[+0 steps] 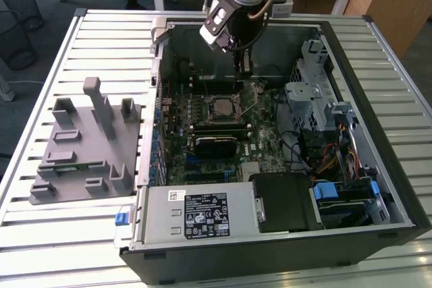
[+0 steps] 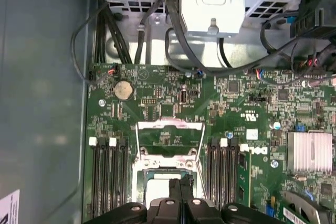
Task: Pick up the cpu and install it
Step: 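Close the cpu cover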
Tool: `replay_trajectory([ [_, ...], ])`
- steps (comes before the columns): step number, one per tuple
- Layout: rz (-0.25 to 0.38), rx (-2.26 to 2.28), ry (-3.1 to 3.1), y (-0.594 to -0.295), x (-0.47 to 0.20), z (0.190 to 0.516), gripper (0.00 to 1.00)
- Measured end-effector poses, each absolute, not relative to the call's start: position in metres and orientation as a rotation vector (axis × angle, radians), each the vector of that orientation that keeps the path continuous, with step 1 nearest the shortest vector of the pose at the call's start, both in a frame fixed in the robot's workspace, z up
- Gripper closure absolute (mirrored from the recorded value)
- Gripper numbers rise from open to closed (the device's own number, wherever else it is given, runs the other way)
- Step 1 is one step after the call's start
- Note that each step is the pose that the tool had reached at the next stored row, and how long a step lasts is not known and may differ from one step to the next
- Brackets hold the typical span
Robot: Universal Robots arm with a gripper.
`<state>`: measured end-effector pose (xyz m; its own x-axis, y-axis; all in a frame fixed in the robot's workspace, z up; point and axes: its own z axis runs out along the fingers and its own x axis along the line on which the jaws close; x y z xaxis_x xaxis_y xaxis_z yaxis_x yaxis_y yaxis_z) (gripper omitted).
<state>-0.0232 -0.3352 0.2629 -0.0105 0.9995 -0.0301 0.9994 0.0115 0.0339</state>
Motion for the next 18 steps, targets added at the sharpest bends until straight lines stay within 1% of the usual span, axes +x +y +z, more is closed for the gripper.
replay_trajectory([
  [18, 0.003, 2.177, 2.201, -0.334, 0.005, 0.262, 0.89],
])
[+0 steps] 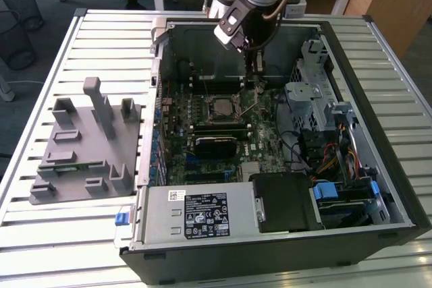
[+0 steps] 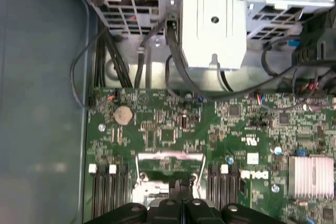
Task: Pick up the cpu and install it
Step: 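Close the cpu cover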
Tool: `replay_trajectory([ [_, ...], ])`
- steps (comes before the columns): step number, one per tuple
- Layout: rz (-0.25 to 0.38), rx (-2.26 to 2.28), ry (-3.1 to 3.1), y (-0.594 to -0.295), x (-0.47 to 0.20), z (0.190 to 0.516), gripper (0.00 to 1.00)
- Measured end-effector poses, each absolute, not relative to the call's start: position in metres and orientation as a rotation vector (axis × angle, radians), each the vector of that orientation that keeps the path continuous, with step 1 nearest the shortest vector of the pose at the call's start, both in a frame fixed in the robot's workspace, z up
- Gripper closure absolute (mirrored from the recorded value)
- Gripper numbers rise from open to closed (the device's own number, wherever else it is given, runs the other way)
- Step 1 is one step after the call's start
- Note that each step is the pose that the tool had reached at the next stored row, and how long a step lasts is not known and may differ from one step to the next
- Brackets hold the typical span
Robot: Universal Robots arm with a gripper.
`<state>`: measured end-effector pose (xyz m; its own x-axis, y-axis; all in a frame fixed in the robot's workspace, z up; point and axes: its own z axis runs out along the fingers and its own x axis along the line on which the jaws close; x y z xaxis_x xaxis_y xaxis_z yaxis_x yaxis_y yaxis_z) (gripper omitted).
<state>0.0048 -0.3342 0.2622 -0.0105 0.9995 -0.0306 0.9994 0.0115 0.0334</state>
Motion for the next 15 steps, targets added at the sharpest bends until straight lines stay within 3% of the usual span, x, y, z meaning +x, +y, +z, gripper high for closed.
replay_trajectory([
  [15, 0.004, 2.152, 2.227, -0.331, 0.022, 0.260, 0.89],
])
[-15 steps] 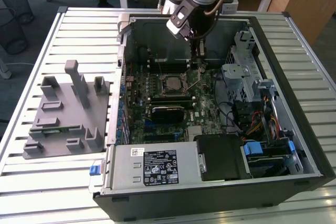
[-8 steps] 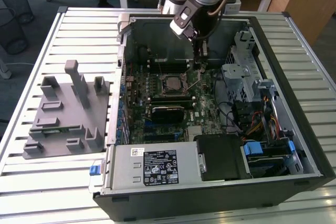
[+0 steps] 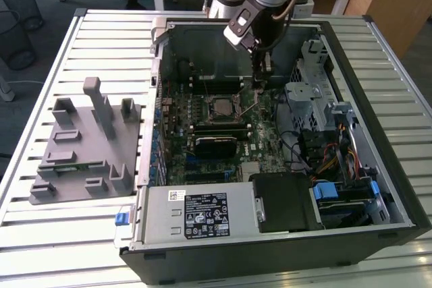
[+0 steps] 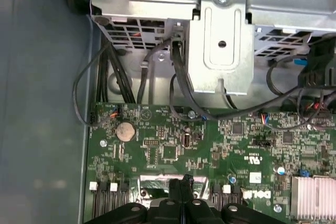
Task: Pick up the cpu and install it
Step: 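Close the cpu cover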
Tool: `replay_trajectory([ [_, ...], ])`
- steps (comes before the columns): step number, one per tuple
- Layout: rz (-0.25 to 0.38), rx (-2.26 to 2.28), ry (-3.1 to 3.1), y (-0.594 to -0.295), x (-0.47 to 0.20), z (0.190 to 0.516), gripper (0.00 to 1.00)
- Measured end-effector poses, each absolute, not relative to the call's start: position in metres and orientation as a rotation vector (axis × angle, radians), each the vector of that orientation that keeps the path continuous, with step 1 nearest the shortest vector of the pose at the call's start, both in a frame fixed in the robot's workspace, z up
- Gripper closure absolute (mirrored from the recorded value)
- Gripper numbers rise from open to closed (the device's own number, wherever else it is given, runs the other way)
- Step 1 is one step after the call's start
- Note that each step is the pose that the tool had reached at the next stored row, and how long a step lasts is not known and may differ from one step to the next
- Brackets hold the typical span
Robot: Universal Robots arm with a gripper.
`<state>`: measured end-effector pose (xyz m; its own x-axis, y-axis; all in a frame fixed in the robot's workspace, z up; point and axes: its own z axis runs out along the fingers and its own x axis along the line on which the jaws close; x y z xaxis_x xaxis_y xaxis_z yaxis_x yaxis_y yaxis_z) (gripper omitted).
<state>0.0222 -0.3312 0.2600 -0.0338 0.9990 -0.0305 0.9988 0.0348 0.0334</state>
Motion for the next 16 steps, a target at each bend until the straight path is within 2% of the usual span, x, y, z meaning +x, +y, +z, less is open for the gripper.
replay_trajectory([
  [16, 0.000, 2.153, 2.229, -0.321, 0.042, 0.252, 0.89],
])
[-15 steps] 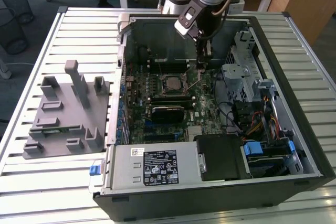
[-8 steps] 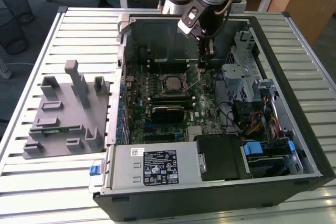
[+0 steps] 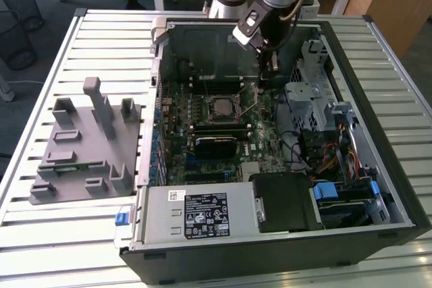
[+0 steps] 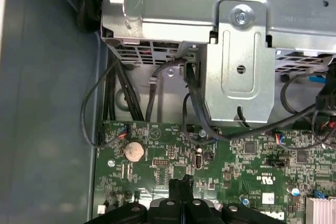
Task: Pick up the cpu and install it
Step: 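Close the cpu cover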
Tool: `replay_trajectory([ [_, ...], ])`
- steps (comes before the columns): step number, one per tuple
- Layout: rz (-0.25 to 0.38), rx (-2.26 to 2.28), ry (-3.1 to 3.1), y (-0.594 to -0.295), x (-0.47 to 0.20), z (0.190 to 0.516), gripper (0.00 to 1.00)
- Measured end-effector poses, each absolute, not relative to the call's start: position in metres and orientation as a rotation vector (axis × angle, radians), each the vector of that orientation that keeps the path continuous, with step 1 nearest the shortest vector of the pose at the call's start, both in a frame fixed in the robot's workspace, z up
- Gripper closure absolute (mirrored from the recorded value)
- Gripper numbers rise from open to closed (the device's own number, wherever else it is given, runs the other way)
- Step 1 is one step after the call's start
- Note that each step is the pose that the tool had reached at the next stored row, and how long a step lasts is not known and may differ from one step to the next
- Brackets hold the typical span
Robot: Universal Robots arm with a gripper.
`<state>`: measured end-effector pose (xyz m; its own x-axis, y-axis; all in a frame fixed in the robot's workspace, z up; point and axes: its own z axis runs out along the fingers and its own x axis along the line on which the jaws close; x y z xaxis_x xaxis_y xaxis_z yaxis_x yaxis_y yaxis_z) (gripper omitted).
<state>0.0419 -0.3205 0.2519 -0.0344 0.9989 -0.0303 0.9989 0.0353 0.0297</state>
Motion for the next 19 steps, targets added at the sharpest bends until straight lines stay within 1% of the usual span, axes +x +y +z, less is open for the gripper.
replay_trajectory([
  [12, -0.001, 2.154, 2.230, -0.320, 0.047, 0.239, 0.89],
  [19, -0.001, 2.154, 2.230, -0.320, 0.037, 0.238, 0.89],
])
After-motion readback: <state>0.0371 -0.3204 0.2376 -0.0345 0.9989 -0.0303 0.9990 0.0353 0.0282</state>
